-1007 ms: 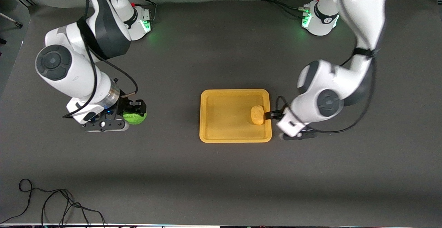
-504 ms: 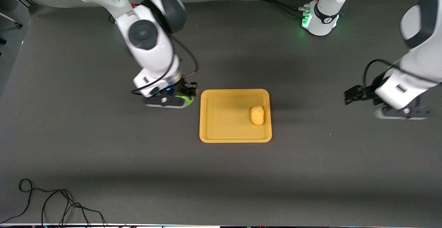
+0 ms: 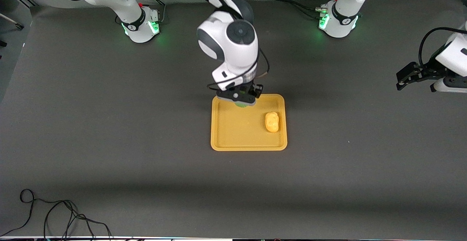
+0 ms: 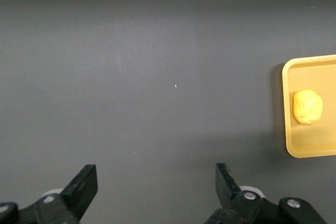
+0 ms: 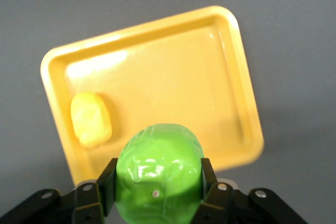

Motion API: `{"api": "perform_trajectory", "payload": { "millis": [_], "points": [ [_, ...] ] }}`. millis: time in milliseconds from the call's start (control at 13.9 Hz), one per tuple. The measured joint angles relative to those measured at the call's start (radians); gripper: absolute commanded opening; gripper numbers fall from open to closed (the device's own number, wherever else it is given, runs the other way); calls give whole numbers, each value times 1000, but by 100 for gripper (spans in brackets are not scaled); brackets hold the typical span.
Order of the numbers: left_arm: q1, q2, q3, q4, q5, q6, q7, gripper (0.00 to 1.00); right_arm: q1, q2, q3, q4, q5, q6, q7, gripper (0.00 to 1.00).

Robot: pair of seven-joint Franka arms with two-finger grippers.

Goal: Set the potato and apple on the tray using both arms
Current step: 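Lower the apple onto the tray beside the potato and open the right gripper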

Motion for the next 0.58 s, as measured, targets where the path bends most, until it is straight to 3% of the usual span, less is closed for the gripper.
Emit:
{"api": "perform_trajectory", "payload": {
  "millis": [288,576],
  "points": [
    [0,0,0,1,0,-13,7,100,-11,141,-4,-1,-31,168,0,53],
    [0,4,-1,16,0,-34,9,100,-11,196,-5,0,-36,215,0,53]
  ]
}}
